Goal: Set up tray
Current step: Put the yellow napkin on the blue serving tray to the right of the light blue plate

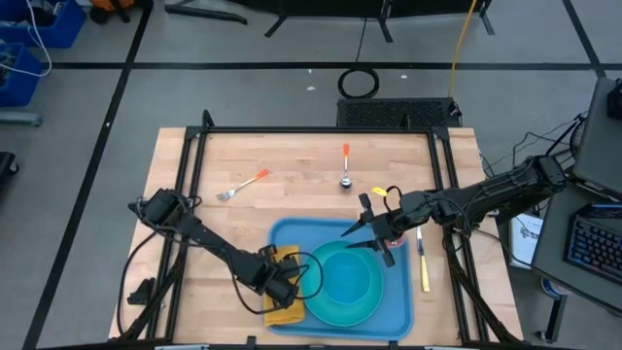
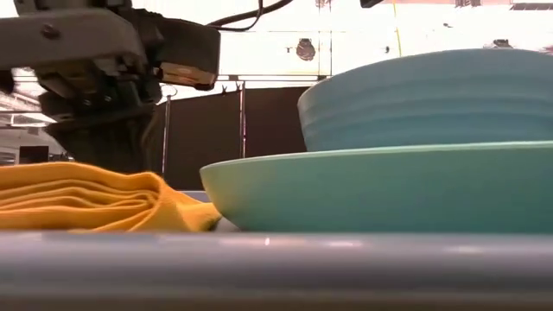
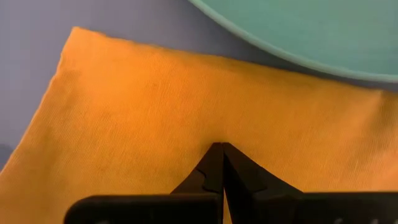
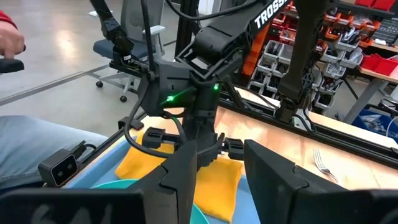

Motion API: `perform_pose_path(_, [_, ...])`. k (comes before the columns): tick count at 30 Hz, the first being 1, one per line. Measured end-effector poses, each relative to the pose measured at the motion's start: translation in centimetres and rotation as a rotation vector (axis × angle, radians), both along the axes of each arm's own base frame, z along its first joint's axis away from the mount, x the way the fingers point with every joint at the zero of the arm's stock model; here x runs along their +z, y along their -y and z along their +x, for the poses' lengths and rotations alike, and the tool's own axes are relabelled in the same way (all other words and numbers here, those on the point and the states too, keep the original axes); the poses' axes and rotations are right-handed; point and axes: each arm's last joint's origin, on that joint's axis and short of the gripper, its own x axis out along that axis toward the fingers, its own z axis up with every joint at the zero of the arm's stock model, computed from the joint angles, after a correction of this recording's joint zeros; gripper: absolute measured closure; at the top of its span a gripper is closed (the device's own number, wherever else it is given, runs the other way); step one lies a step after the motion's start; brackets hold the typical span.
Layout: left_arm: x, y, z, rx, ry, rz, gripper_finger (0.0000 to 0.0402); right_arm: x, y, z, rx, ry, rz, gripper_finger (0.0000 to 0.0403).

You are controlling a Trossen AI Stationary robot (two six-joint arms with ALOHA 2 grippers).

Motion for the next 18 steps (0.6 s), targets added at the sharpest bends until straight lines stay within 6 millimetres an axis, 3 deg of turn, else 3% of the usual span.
perform_pose_path(18, [-0.1, -0.68, 0.15, 0.033, 0.077, 0.172, 0.04, 0.0, 0.0, 0.0, 0.0, 0.0, 0.0, 0.0277])
